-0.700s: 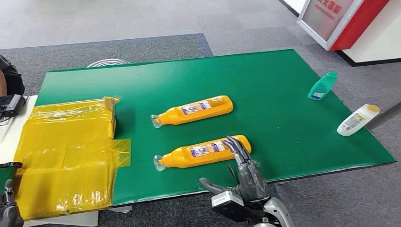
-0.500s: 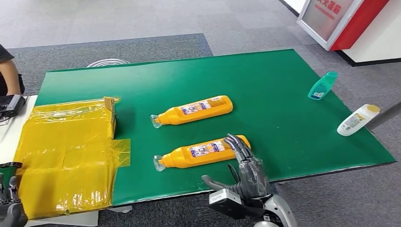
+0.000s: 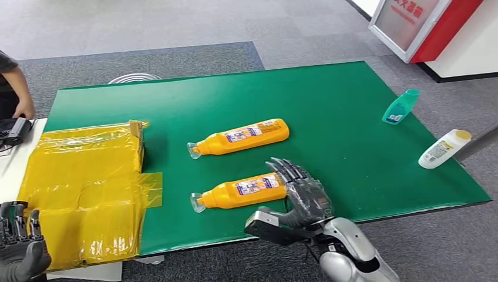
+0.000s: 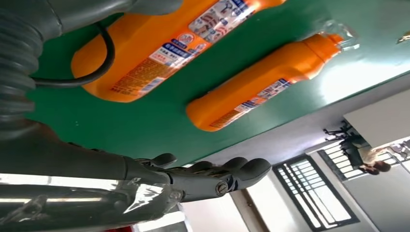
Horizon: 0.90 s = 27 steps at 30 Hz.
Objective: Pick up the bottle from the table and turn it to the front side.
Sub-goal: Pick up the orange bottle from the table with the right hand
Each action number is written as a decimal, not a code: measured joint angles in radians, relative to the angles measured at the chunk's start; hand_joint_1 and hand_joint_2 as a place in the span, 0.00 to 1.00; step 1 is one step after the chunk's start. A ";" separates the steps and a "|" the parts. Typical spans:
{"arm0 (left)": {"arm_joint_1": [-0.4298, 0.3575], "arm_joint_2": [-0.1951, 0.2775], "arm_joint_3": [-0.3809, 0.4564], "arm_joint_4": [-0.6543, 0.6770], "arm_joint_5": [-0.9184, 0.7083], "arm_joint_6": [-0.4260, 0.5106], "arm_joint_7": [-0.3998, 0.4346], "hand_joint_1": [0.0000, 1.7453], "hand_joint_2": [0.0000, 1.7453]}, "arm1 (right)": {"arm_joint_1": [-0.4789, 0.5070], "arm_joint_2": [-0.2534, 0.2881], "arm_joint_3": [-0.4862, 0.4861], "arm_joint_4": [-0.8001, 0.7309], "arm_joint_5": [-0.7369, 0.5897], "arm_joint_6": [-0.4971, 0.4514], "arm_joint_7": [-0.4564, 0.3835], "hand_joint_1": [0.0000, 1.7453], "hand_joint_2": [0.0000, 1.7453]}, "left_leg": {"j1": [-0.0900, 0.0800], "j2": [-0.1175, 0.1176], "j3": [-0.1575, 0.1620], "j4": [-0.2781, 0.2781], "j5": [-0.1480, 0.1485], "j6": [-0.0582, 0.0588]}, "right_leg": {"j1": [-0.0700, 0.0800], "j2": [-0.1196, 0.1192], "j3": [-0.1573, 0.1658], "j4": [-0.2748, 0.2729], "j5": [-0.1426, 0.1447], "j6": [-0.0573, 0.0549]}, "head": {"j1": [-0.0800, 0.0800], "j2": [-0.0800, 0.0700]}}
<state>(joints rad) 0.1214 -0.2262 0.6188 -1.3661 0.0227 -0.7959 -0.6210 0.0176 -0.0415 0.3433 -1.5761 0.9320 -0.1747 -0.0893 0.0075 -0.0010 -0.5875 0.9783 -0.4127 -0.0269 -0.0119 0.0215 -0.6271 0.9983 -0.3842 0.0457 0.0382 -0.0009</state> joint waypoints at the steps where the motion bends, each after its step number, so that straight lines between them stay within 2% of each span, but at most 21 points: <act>1: -0.003 0.005 -0.008 0.007 0.002 0.002 -0.002 0.00 1.00 | -0.014 -0.003 0.000 0.009 0.002 0.005 0.004 0.00 1.00 | 0.000 0.000 0.000 0.000 0.000 0.000 | 0.000 0.000 0.000 0.000 0.000 0.000 | 0.000 0.000; 9: -0.012 0.033 -0.046 0.044 0.010 0.010 -0.006 0.00 1.00 | -0.066 -0.017 0.006 0.058 0.022 0.028 0.026 0.00 1.00 | 0.000 0.000 0.000 0.000 0.000 0.000 | 0.000 0.000 0.000 0.000 0.000 0.000 | 0.000 0.000; 17: -0.039 0.069 -0.105 0.091 0.037 0.042 -0.013 0.00 1.00 | -0.212 -0.057 0.074 0.193 0.083 0.161 0.095 0.00 1.00 | 0.000 0.000 -0.001 0.000 0.002 0.000 | 0.000 0.000 0.000 0.000 0.003 0.000 | 0.000 0.000; 27: -0.061 0.105 -0.152 0.153 0.046 0.065 -0.029 0.00 1.00 | -0.356 -0.110 0.165 0.370 0.071 0.267 0.080 0.00 1.00 | 0.000 0.000 -0.001 0.000 0.003 0.000 | 0.000 0.000 -0.001 0.000 0.003 0.000 | 0.000 0.000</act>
<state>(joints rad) 0.0609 -0.1215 0.4667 -1.2134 0.0691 -0.7305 -0.6502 -0.3380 -0.1517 0.5085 -1.2058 1.0028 0.0923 -0.0096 0.0075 -0.0010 -0.5885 0.9783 -0.4093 -0.0267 -0.0120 0.0215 -0.6279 0.9984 -0.3812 0.0456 0.0383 -0.0009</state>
